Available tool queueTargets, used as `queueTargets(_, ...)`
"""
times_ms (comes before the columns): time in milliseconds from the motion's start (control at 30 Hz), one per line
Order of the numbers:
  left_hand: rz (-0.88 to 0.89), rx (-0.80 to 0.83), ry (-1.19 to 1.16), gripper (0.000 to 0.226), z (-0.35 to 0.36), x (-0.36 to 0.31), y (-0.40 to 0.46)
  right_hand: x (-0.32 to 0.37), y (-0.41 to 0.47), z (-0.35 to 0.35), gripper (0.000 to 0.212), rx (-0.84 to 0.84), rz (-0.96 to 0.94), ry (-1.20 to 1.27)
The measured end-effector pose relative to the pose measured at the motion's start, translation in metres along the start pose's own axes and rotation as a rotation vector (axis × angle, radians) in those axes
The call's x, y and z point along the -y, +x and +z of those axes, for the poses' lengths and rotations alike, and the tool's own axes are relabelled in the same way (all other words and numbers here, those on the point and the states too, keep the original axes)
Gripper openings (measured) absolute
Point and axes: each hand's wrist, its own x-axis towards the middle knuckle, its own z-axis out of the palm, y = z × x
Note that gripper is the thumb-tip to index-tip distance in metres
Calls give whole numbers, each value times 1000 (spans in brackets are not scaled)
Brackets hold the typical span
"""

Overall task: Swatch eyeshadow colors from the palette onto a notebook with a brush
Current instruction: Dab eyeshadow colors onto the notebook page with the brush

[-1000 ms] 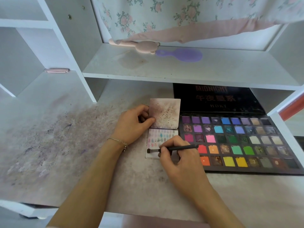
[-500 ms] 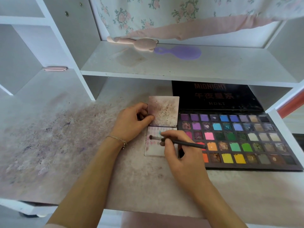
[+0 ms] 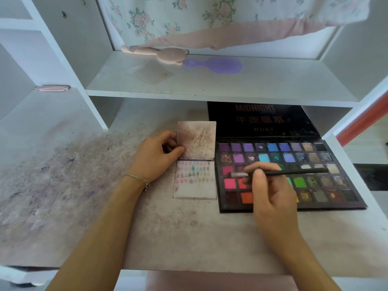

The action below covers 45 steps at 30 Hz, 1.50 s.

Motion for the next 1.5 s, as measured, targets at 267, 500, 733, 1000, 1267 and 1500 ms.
queueTargets(267, -14, -10, -17, 18, 1, -2, -1, -11, -5, -21, 16, 36, -82, -209)
queueTargets(500, -11, 0, -11, 15, 1, -1, -1, -15, -4, -21, 15, 92, -53, -249)
queueTargets(733, -15, 2, -20, 17, 1, -2, -1, -16, -4, -23, 18, 72, -20, -257)
queueTargets(1000, -18, 4, -15, 18, 1, -2, -1, -15, -3, -23, 27, 81, -5, -289)
queueTargets(1267, -4, -2, -17, 19, 1, -5, -2, -12, -2, -19, 18, 20, 19, -157)
queueTargets(1500, 17, -9, -1, 19, 1, -3, -1, -2, -3, 15, 12, 167, -18, -124)
